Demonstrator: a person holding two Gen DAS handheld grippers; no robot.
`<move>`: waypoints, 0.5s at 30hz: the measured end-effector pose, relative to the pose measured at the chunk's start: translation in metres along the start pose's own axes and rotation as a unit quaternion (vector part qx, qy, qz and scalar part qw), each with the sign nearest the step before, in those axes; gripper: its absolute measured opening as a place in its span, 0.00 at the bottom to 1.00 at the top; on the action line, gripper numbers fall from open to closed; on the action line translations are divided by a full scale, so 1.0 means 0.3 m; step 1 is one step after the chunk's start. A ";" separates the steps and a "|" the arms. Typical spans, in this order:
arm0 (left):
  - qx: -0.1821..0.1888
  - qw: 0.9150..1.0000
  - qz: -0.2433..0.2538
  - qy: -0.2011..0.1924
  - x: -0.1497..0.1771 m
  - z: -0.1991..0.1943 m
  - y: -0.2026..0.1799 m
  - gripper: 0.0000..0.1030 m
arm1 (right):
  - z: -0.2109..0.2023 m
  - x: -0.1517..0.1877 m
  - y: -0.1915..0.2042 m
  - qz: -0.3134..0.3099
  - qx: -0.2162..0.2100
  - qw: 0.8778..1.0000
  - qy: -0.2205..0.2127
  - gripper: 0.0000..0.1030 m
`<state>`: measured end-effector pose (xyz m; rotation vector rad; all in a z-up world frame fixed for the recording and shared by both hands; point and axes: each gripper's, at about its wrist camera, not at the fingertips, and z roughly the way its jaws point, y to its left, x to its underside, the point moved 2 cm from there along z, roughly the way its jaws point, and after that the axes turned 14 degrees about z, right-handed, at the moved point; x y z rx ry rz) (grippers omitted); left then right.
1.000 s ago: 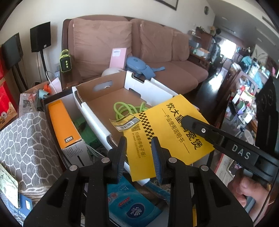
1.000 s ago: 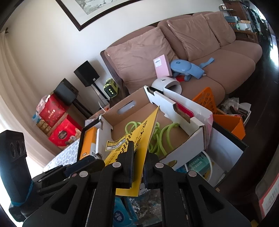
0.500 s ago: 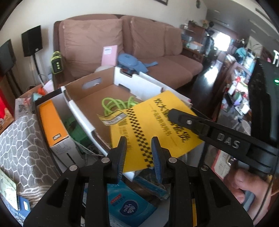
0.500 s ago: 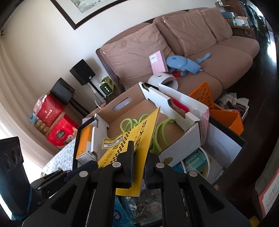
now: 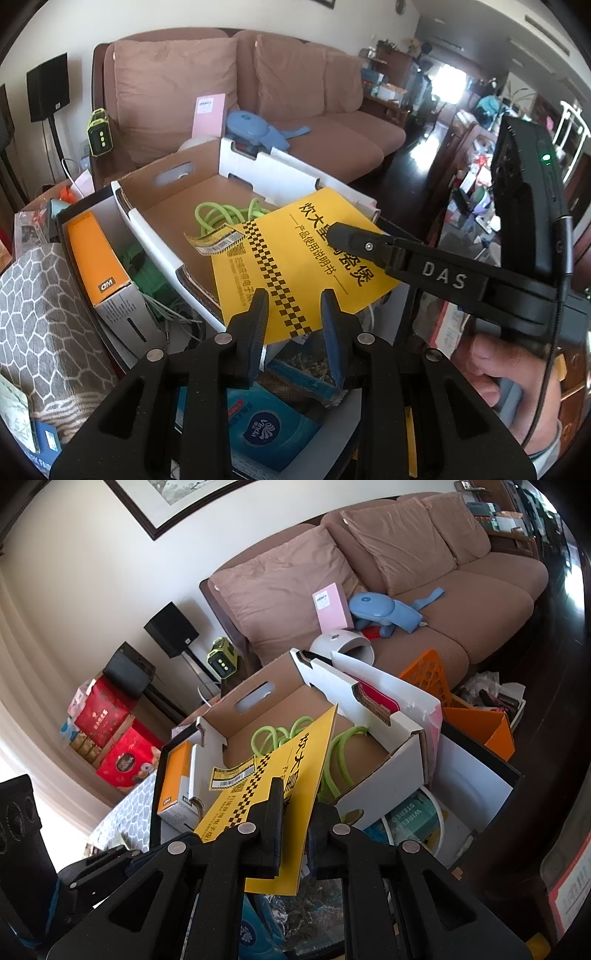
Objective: Organize objects
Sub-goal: 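Hold the yellow booklet above the box with the right tool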
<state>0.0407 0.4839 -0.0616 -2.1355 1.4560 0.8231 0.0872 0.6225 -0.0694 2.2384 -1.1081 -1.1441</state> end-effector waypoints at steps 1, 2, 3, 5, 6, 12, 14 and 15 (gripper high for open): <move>-0.002 1.000 -0.002 0.000 0.000 0.004 0.004 0.26 | 0.002 0.001 0.001 -0.002 0.000 1.000 0.001 0.10; -0.003 1.000 -0.003 0.000 0.000 0.005 0.005 0.26 | 0.003 0.003 0.000 -0.003 0.001 1.000 0.001 0.10; -0.004 1.000 -0.003 0.000 -0.001 0.007 0.005 0.26 | 0.003 0.004 -0.001 -0.003 0.002 1.000 0.001 0.10; -0.009 1.000 -0.002 0.001 -0.004 0.011 0.007 0.26 | 0.005 0.006 0.001 -0.004 0.002 1.000 0.002 0.10; -0.011 1.000 -0.002 0.002 -0.005 0.012 0.007 0.26 | 0.005 0.005 0.001 -0.004 0.002 1.000 0.002 0.10; -0.013 1.000 -0.004 0.003 -0.003 0.014 0.010 0.26 | 0.007 0.007 0.001 -0.002 0.002 1.000 0.002 0.10; -0.014 1.000 -0.005 0.003 -0.004 0.014 0.009 0.26 | 0.009 0.007 -0.001 -0.001 0.001 1.000 0.002 0.10; -0.015 1.000 -0.004 0.003 -0.005 0.014 0.008 0.26 | 0.010 0.007 -0.002 -0.001 0.001 1.000 0.002 0.11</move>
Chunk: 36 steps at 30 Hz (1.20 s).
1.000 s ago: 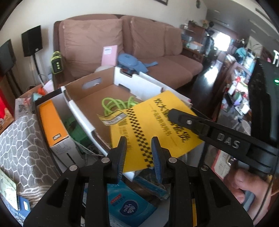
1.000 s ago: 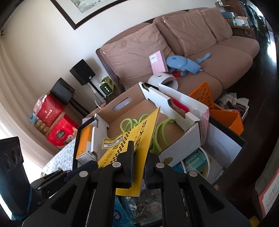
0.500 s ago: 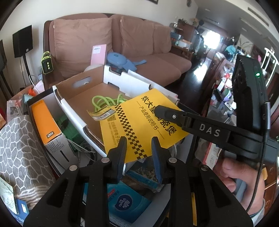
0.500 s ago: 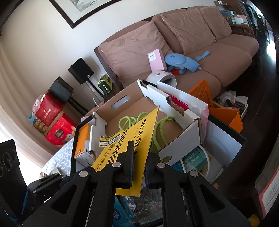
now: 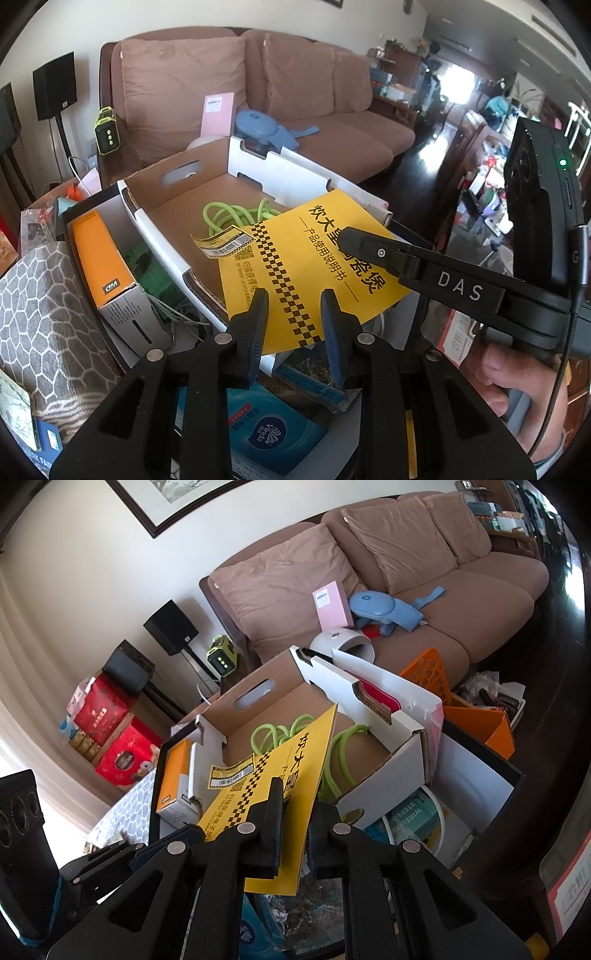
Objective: Organize objects
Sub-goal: 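Hold the yellow booklet above the box with the right tool, then lower the yellow booklet into the box and open the right tool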
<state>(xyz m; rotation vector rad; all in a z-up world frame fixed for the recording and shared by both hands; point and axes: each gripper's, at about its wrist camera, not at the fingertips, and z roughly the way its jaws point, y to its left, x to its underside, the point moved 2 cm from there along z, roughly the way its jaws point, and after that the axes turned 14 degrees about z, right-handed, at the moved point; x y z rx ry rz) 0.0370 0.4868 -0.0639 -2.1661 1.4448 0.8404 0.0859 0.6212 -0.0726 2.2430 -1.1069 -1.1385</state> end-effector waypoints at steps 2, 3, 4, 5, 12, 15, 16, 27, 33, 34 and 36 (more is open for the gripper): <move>0.000 1.000 -0.001 0.000 0.000 0.000 0.001 0.26 | 0.000 0.000 -0.001 0.001 0.000 1.000 0.000 0.11; 0.001 1.000 -0.002 0.000 0.000 0.000 0.002 0.26 | 0.000 -0.002 -0.001 0.001 -0.001 1.000 0.000 0.11; 0.001 1.000 -0.003 0.000 0.000 0.000 0.003 0.26 | 0.000 -0.002 -0.001 0.002 -0.001 1.000 0.001 0.11; 0.002 1.000 -0.005 -0.001 0.001 0.000 0.005 0.26 | 0.000 -0.002 -0.002 0.003 -0.001 1.000 0.001 0.11; 0.001 1.000 -0.011 -0.002 0.005 0.005 0.010 0.26 | -0.003 -0.008 -0.001 0.006 -0.003 1.000 0.001 0.14; 0.001 1.000 -0.016 -0.005 0.008 0.004 0.014 0.26 | -0.008 -0.009 0.002 0.007 -0.003 1.000 -0.001 0.17; 0.000 1.000 -0.018 -0.006 0.009 0.004 0.014 0.26 | -0.010 -0.010 0.003 0.008 -0.004 1.000 -0.002 0.19; -0.004 1.000 -0.022 -0.007 0.008 0.007 0.006 0.26 | -0.036 -0.034 -0.007 0.028 -0.009 0.999 -0.018 0.29; -0.003 1.000 -0.029 -0.012 0.011 0.006 0.008 0.26 | -0.062 -0.049 -0.029 0.038 -0.003 0.999 -0.036 0.34; -0.001 0.999 -0.033 -0.014 0.013 0.004 0.012 0.26 | -0.069 -0.055 -0.035 0.040 -0.004 0.998 -0.041 0.34; 0.000 0.999 -0.037 -0.015 0.014 0.001 0.018 0.26 | -0.089 -0.067 -0.050 0.045 -0.007 0.998 -0.054 0.34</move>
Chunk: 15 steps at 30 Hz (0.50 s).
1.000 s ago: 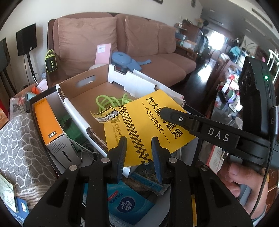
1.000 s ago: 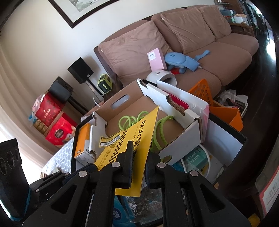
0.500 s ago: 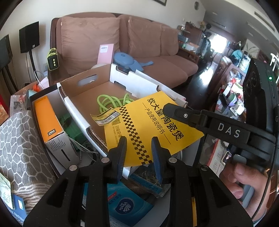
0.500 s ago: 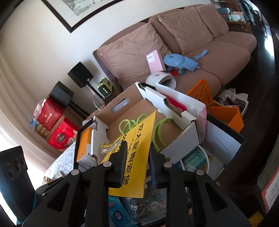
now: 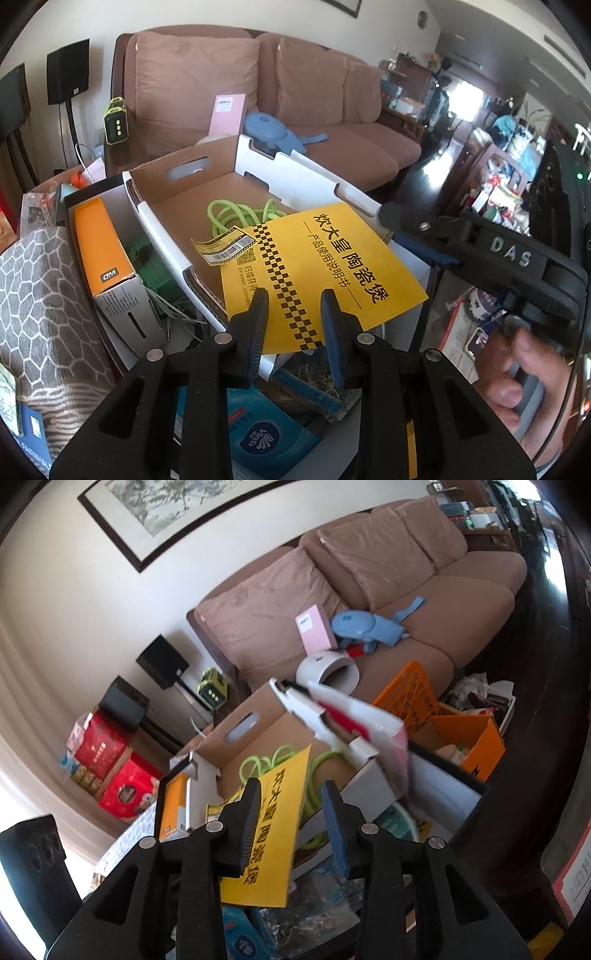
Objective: Organize objects
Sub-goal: 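Lower the yellow booklet into the box and open the right tool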
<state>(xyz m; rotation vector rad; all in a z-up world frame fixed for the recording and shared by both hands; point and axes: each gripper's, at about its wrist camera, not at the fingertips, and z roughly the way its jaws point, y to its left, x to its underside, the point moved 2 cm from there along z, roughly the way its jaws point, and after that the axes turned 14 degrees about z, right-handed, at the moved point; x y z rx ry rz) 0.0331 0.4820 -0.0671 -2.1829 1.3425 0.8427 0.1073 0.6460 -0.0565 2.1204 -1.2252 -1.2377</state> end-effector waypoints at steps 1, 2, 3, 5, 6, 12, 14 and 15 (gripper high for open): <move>-0.001 1.000 -0.002 -0.001 -0.001 -0.003 0.005 0.26 | -0.009 -0.007 -0.007 0.002 0.000 1.000 -0.007 0.35; -0.001 1.000 -0.003 -0.001 0.000 -0.004 0.007 0.26 | -0.019 -0.016 -0.017 0.006 0.002 1.000 -0.014 0.35; -0.001 1.000 -0.006 -0.002 -0.001 -0.007 0.010 0.26 | -0.025 -0.021 -0.025 0.010 0.003 1.000 -0.017 0.35; -0.001 1.000 -0.010 -0.004 0.000 -0.009 0.018 0.26 | -0.031 -0.031 -0.046 0.021 0.007 1.000 -0.021 0.35; -0.001 1.000 -0.010 -0.003 0.001 -0.009 0.019 0.26 | -0.030 -0.034 -0.052 0.024 0.009 0.999 -0.020 0.35; -0.004 1.000 -0.013 -0.004 0.001 -0.013 0.028 0.26 | -0.018 -0.032 -0.056 0.022 0.017 1.000 -0.013 0.35; -0.004 1.000 -0.016 -0.006 0.001 -0.019 0.030 0.26 | -0.018 -0.030 -0.056 0.021 0.018 1.000 -0.014 0.35; -0.003 1.000 -0.018 -0.008 -0.001 -0.025 0.032 0.26 | -0.018 -0.031 -0.060 0.022 0.019 0.999 -0.013 0.35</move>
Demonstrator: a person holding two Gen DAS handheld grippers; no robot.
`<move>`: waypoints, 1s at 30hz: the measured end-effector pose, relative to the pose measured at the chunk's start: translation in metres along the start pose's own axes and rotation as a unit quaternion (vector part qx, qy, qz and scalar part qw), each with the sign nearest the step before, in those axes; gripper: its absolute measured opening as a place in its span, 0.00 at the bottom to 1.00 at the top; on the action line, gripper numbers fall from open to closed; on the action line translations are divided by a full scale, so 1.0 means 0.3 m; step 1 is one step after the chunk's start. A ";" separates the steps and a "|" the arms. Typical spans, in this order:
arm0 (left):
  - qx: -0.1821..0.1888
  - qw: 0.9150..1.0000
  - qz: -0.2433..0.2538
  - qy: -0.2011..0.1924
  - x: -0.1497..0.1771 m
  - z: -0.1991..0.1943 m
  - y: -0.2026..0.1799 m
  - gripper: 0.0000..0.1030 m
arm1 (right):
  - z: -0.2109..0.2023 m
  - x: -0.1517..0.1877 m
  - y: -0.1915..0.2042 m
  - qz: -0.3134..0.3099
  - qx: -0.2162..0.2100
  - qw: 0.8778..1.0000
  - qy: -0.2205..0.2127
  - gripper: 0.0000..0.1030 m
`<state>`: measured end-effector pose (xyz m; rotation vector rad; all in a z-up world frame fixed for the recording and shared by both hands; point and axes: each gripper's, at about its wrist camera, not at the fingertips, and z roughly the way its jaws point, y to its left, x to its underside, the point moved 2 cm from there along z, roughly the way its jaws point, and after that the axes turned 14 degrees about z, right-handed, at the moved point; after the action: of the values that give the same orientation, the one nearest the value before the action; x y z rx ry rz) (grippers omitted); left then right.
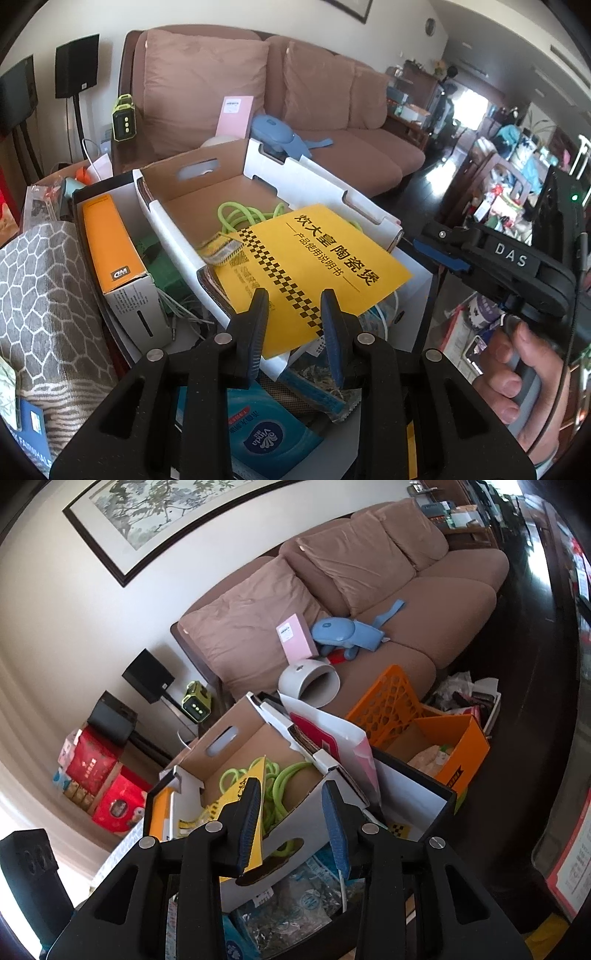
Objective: Organize objects
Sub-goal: 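Lower the yellow booklet into the box and open the right tool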
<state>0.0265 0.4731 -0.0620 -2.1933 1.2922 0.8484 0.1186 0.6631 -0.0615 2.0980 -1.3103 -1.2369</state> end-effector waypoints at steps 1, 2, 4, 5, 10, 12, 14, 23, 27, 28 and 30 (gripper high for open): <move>0.002 1.000 -0.002 -0.001 -0.002 -0.004 -0.002 0.26 | -0.001 0.000 -0.005 0.002 0.002 1.000 0.000 0.35; 0.004 1.000 -0.003 -0.003 -0.004 -0.008 -0.001 0.26 | 0.000 -0.002 -0.009 0.005 0.004 1.000 -0.001 0.35; 0.008 1.000 0.003 -0.010 -0.011 -0.024 -0.007 0.26 | 0.001 -0.006 -0.018 0.011 0.007 1.000 -0.001 0.35; 0.011 1.000 0.011 -0.015 -0.014 -0.033 -0.014 0.26 | 0.000 -0.007 -0.024 0.014 0.008 1.000 -0.001 0.35; 0.023 0.996 0.088 -0.017 -0.027 -0.064 -0.098 0.26 | -0.002 -0.010 -0.038 0.018 0.020 1.000 -0.003 0.38; 0.032 0.994 0.107 -0.017 -0.028 -0.067 -0.131 0.26 | -0.002 -0.010 -0.040 0.021 0.019 1.000 -0.002 0.38; 0.035 0.992 0.118 -0.025 -0.024 -0.074 -0.158 0.26 | -0.003 -0.010 -0.038 0.020 0.018 1.000 -0.001 0.39; 0.035 0.994 0.101 -0.006 -0.001 -0.031 -0.158 0.26 | -0.002 -0.008 -0.036 0.022 0.021 1.000 0.001 0.44; 0.051 0.994 0.094 -0.008 0.009 -0.035 -0.168 0.26 | -0.002 -0.007 -0.028 0.017 0.024 1.000 -0.002 0.47; 0.060 0.994 0.096 -0.005 0.009 -0.030 -0.176 0.26 | -0.002 -0.006 -0.028 0.015 0.023 1.000 -0.001 0.47; 0.075 0.992 0.097 0.000 0.007 -0.016 -0.188 0.26 | 0.001 -0.004 -0.026 0.014 0.023 1.000 0.001 0.47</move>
<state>0.0787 0.4946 -0.0561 -1.9765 1.5373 0.7941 0.1223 0.6679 -0.0666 2.1040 -1.3756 -1.2042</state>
